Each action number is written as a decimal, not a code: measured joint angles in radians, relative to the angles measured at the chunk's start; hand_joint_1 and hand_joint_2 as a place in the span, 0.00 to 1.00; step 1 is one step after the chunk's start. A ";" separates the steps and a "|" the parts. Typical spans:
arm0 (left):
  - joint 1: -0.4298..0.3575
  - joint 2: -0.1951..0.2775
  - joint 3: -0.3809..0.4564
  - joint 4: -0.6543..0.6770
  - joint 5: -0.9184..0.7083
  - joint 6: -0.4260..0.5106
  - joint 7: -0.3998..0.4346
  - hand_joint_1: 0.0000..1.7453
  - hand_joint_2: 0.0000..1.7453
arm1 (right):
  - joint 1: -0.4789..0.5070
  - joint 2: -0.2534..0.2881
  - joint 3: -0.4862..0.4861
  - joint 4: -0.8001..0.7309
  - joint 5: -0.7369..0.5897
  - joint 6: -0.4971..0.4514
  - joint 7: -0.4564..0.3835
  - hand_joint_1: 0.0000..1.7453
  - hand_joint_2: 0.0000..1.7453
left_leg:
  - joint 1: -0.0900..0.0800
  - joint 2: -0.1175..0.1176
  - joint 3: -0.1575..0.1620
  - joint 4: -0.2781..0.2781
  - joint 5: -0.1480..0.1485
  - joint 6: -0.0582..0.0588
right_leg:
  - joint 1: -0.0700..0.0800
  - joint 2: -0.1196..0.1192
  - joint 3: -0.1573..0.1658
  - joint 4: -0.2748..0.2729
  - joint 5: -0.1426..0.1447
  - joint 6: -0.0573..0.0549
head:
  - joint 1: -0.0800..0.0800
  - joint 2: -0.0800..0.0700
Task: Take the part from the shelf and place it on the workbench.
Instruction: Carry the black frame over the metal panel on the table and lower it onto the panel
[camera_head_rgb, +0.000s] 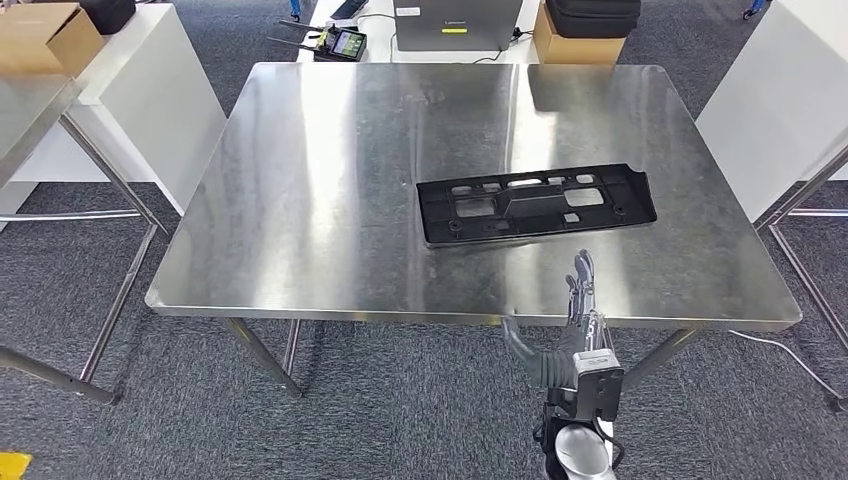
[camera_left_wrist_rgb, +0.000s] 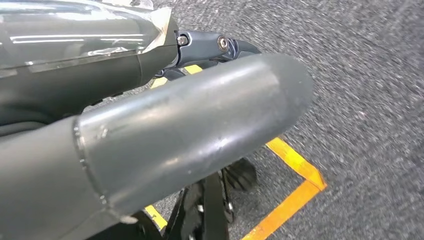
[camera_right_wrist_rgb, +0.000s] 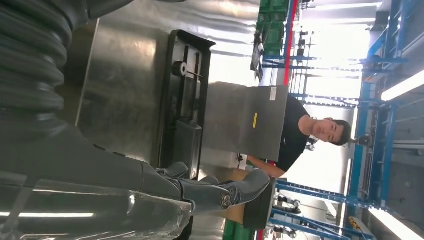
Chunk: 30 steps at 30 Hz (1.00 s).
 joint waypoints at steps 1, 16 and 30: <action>-0.001 0.000 0.000 0.000 -0.004 0.000 0.000 0.00 0.00 | 0.000 0.003 -0.003 0.000 0.004 -0.005 0.001 0.00 1.00 | -0.001 -0.001 0.051 -0.071 0.015 0.004 | 0.001 0.000 -0.005 0.001 0.005 0.004 | 0.000 0.000; -0.006 -0.005 -0.001 0.000 -0.034 -0.005 0.002 0.00 0.00 | 0.051 0.026 -0.051 -0.012 0.028 -0.022 0.025 0.00 1.00 | -0.014 0.009 -0.015 -0.175 0.143 0.058 | 0.008 0.001 0.022 0.167 -0.103 0.049 | 0.014 0.000; -0.002 -0.005 -0.001 -0.002 -0.037 -0.013 -0.003 0.00 0.00 | 0.092 0.042 -0.062 -0.031 0.033 -0.013 0.032 0.00 1.00 | 0.009 0.005 -0.049 0.090 0.004 -0.011 | 0.001 -0.008 0.052 -0.030 -0.017 -0.007 | 0.002 0.000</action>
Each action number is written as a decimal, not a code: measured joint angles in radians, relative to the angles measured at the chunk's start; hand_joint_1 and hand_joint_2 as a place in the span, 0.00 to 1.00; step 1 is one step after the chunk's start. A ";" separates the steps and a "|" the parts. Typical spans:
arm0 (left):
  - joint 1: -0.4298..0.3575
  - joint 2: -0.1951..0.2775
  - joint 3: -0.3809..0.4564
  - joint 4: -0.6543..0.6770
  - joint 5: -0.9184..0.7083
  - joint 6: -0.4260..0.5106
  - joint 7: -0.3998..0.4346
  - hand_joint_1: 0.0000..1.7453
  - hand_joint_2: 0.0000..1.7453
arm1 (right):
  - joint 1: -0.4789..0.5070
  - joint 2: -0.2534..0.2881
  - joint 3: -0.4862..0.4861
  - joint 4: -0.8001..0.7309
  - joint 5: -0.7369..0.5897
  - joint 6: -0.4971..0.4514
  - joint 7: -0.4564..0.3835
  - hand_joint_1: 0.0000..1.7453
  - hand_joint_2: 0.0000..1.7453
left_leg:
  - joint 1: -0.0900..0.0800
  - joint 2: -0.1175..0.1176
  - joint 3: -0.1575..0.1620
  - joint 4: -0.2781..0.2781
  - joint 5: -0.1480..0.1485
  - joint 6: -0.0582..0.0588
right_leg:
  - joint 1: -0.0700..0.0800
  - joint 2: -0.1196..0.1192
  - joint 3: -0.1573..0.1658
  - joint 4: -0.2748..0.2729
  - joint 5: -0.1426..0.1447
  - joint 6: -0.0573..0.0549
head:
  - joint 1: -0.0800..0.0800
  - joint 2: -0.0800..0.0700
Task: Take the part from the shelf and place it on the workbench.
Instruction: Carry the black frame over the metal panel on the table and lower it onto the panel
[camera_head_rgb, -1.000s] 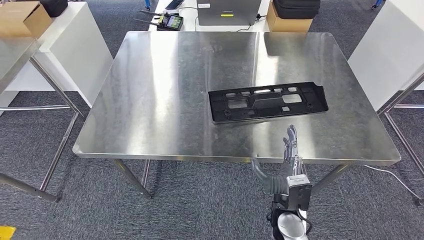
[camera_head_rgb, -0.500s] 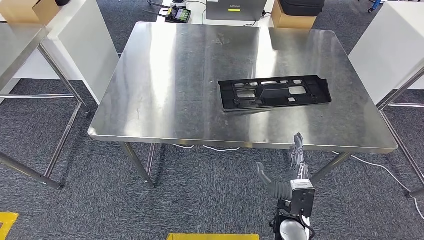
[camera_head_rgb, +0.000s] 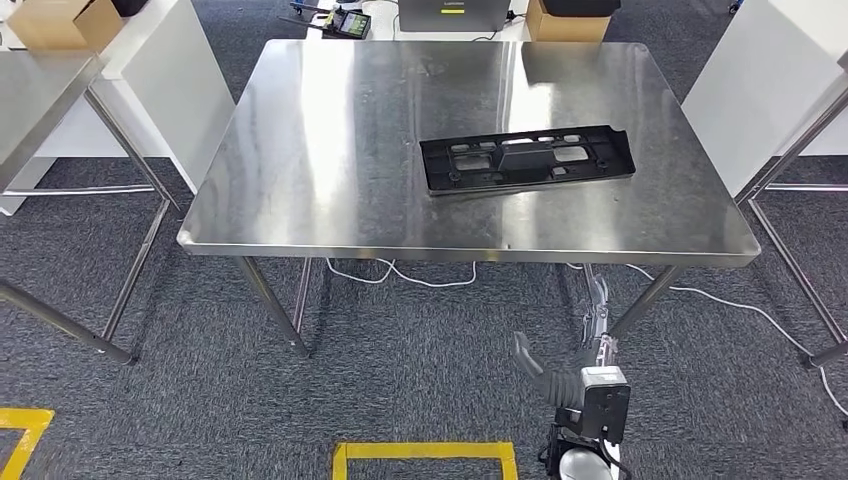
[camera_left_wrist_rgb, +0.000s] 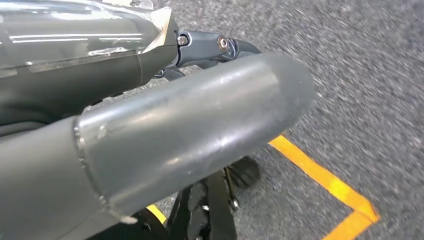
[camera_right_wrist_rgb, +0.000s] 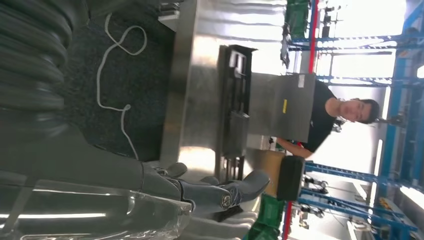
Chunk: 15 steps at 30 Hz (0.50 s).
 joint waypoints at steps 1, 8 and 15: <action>0.000 0.000 0.000 -0.001 0.000 -0.001 -0.001 0.00 0.00 | 0.004 0.001 0.000 0.000 0.002 0.003 0.002 0.00 1.00 | 0.004 0.000 0.046 -0.056 0.026 -0.001 | -0.001 0.000 -0.013 0.010 0.004 0.004 | 0.000 0.000; -0.002 0.000 0.000 -0.004 -0.007 0.001 0.000 0.00 0.00 | 0.020 0.000 -0.002 0.005 0.078 0.018 0.034 0.00 0.00 | -0.006 -0.004 0.140 -0.254 0.039 0.033 | 0.003 0.001 -0.066 0.044 0.027 0.052 | 0.001 0.000; -0.004 -0.002 -0.001 -0.005 -0.023 0.053 0.019 0.00 0.00 | -0.116 -0.011 -0.051 0.370 0.131 0.032 0.162 0.00 0.00 | -0.014 0.013 0.035 -0.257 0.131 0.064 | 0.000 0.005 -0.111 0.312 -0.121 0.056 | 0.013 0.000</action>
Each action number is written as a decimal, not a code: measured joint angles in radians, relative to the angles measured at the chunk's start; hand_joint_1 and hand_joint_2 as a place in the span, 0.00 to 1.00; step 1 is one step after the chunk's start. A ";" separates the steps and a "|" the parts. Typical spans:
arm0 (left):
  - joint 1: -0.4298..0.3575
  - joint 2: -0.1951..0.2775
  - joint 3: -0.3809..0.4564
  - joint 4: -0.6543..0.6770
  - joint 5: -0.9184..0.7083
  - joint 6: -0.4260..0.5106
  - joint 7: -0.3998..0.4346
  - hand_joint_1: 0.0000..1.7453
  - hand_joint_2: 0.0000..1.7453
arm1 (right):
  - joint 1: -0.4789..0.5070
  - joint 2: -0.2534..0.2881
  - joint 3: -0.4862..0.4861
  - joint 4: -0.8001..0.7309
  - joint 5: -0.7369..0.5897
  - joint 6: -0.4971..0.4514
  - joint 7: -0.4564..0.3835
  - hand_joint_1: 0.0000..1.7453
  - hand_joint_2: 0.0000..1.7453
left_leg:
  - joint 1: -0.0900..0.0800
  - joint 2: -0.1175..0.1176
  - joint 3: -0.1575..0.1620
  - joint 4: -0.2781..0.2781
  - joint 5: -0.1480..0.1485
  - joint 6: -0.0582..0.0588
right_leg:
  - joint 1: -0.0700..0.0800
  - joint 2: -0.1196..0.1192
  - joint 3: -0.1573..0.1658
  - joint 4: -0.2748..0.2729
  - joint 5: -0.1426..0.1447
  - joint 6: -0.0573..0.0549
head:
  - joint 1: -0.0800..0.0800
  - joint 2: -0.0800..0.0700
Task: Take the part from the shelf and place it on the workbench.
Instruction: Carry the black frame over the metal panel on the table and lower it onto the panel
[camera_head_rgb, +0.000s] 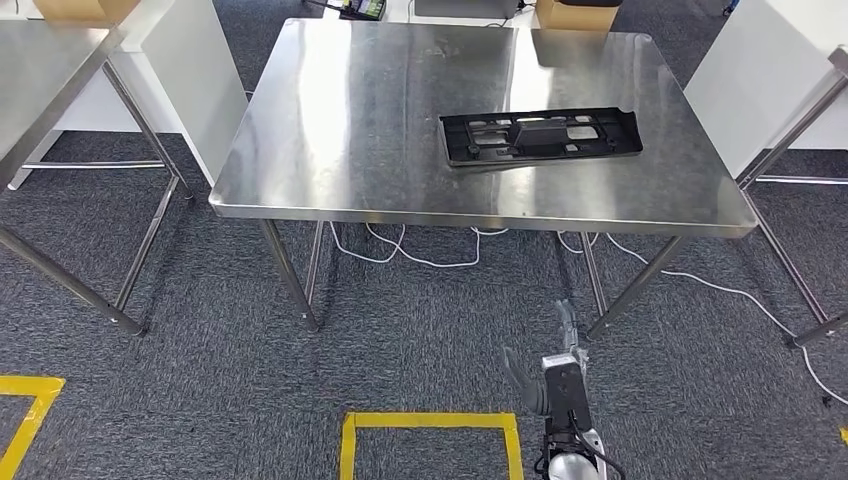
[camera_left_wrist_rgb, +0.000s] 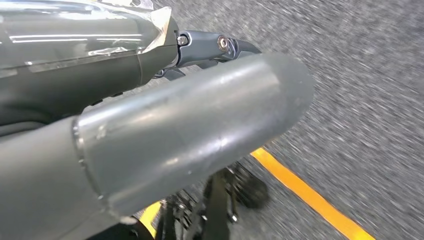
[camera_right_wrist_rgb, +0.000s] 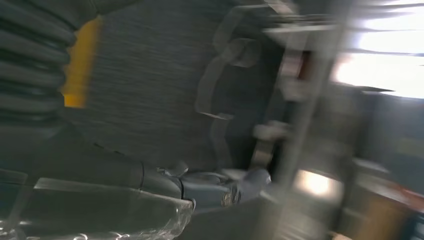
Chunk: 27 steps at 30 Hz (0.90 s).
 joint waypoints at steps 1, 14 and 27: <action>-0.001 -0.001 -0.001 0.000 -0.006 0.008 0.003 0.00 0.00 | -0.041 -0.001 -0.016 0.113 -0.007 0.013 0.049 0.00 0.00 | -0.001 0.001 -0.014 0.001 0.014 -0.002 | 0.001 0.000 0.036 -0.033 0.027 0.009 | 0.000 0.000; 0.005 -0.008 -0.014 0.000 -0.034 0.039 0.026 0.00 0.00 | -0.154 0.041 -0.146 0.802 -0.091 0.035 0.377 0.00 0.00 | 0.007 -0.014 -0.109 0.281 -0.153 -0.068 | 0.002 -0.012 0.137 -0.322 0.108 -0.061 | -0.007 0.000; 0.000 -0.011 -0.023 -0.001 -0.040 0.055 0.025 0.00 0.00 | -0.090 0.028 -0.221 0.913 -0.055 -0.202 0.539 0.00 0.00 | 0.006 -0.012 0.056 0.006 -0.059 0.001 | 0.002 -0.002 -0.021 -0.137 0.041 -0.020 | -0.001 0.000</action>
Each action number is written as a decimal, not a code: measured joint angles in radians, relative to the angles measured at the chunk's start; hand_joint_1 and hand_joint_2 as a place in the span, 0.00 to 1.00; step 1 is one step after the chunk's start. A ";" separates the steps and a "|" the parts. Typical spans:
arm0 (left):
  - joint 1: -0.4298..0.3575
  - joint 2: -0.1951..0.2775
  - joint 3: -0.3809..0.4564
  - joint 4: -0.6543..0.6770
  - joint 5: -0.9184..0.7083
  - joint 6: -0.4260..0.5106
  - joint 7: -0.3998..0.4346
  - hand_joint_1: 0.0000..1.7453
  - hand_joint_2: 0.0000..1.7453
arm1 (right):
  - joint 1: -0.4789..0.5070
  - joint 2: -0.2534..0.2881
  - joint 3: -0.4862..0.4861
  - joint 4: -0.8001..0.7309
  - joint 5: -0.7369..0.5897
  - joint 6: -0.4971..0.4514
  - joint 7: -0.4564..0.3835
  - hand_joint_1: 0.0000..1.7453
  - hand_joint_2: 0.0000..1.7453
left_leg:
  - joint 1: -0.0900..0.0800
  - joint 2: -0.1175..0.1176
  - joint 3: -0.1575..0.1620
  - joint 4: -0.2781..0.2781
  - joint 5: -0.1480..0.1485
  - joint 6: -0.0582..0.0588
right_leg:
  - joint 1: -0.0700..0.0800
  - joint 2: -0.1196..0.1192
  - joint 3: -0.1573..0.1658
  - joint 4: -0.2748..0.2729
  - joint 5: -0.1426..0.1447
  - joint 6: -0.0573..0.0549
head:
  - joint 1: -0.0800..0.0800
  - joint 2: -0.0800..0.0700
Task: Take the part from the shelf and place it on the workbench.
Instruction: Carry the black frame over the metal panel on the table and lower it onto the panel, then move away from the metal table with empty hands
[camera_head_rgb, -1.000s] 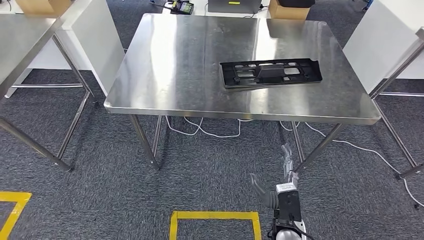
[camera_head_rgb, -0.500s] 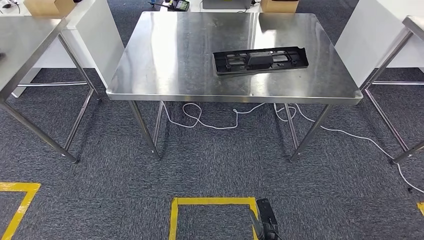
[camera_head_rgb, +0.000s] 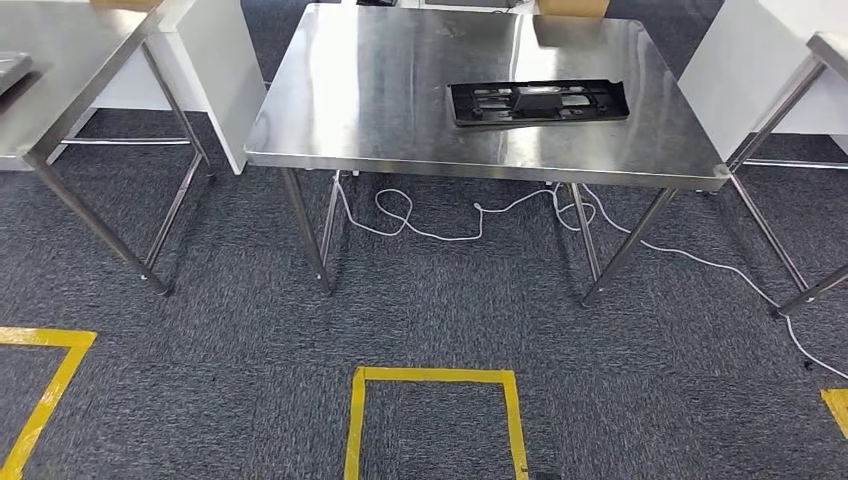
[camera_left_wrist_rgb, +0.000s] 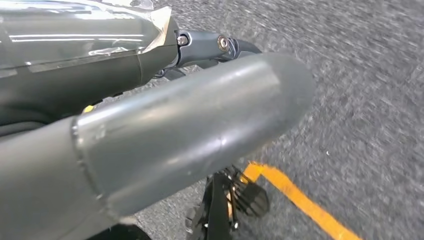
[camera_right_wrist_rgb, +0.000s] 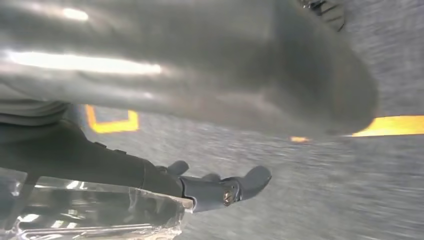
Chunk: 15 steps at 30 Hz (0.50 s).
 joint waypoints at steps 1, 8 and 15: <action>0.000 0.000 0.000 0.000 -0.001 0.001 -0.001 0.00 0.00 | 0.007 -0.001 -0.004 0.003 -0.004 -0.002 0.008 0.00 0.00 | -0.001 0.001 -0.017 0.000 0.013 0.003 | -0.001 0.001 -0.014 0.064 -0.044 -0.004 | 0.003 0.000; 0.000 -0.003 -0.003 0.000 -0.015 0.020 0.014 0.00 0.00 | 0.042 -0.011 -0.014 0.018 0.016 -0.003 0.024 0.00 0.00 | -0.007 0.006 -0.115 0.005 0.108 -0.019 | 0.006 0.003 0.222 -0.099 -0.019 0.022 | 0.006 0.000; 0.009 -0.004 -0.004 0.000 -0.025 0.022 0.017 0.00 0.00 | 0.045 -0.012 -0.013 0.025 0.044 -0.016 0.017 0.00 0.00 | 0.003 0.003 -0.159 0.074 0.026 -0.059 | -0.003 -0.003 0.223 -0.209 0.014 -0.041 | -0.008 0.000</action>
